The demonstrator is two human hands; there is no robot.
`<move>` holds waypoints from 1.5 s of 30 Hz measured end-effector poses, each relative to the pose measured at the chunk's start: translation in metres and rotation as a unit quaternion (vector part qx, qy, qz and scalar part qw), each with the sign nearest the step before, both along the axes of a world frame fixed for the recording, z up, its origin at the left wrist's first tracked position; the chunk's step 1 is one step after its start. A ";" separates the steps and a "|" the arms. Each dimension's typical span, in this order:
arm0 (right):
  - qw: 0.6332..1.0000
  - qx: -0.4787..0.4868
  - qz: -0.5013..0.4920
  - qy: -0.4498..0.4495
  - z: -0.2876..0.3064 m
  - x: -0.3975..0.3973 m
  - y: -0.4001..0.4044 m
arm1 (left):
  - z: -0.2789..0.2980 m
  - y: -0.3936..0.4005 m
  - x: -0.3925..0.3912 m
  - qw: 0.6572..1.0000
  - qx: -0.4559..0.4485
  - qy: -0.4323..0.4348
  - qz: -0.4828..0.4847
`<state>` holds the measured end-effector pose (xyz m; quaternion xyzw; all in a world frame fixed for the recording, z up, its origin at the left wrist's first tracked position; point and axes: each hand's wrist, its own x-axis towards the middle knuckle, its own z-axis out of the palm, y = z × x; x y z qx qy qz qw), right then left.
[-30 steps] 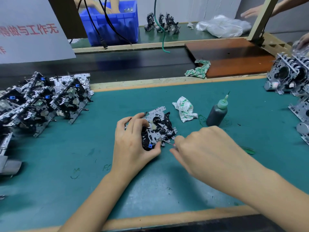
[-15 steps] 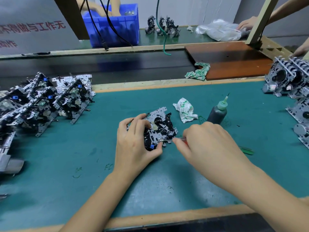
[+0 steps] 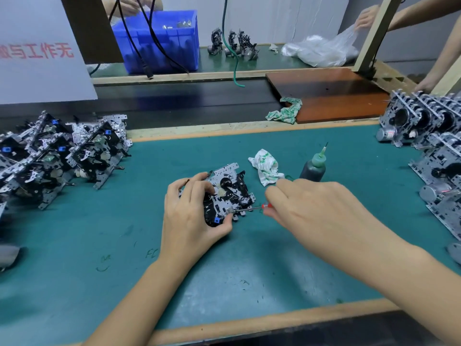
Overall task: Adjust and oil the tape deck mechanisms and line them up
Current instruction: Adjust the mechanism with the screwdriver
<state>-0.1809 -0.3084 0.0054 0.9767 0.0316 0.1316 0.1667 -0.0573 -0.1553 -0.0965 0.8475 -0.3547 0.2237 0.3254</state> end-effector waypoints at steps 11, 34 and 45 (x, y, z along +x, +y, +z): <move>0.994 -0.097 0.022 0.052 -0.003 0.006 0.013 | 0.000 0.000 0.001 1.000 -0.009 -0.002 -0.004; 0.945 0.286 -0.158 0.011 0.006 0.006 -0.008 | 0.004 0.002 -0.001 1.000 0.013 0.017 -0.004; 0.949 0.211 -0.232 -0.039 -0.067 0.067 -0.015 | 0.007 0.002 -0.002 0.999 0.020 0.030 -0.012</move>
